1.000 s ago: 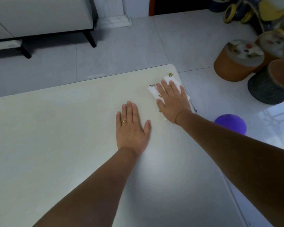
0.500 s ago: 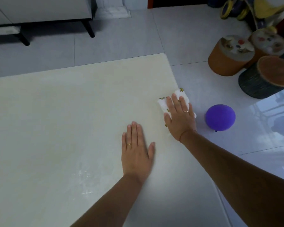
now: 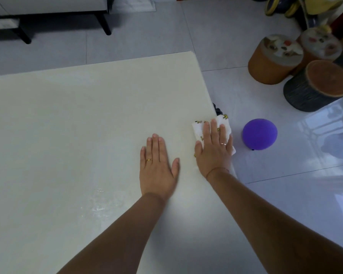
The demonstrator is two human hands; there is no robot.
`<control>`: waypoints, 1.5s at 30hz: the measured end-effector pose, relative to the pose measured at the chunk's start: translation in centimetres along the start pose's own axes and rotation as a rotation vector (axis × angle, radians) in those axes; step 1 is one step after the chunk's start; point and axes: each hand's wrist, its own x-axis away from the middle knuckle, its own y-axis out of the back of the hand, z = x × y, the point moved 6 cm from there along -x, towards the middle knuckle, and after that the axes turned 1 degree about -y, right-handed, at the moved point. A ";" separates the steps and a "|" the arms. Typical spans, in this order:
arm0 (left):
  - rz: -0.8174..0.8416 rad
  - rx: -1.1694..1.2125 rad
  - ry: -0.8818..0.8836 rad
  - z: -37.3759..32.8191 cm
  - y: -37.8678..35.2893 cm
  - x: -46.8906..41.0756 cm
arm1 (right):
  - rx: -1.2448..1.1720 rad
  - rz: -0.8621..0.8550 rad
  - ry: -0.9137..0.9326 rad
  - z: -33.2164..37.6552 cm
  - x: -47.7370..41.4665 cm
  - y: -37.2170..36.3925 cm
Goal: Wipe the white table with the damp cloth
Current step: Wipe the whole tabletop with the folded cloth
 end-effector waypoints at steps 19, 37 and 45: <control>0.006 0.053 -0.007 -3.6 -0.4 8.7 | 0.049 0.067 0.300 -4.2 8.1 -0.6; 0.065 -0.023 0.007 -3.4 -1.5 13.1 | -0.018 0.082 0.041 -5.9 18.9 -2.5; 0.111 -0.011 -0.015 -3.7 -1.0 13.7 | 0.012 0.142 0.177 -9.8 21.0 -1.8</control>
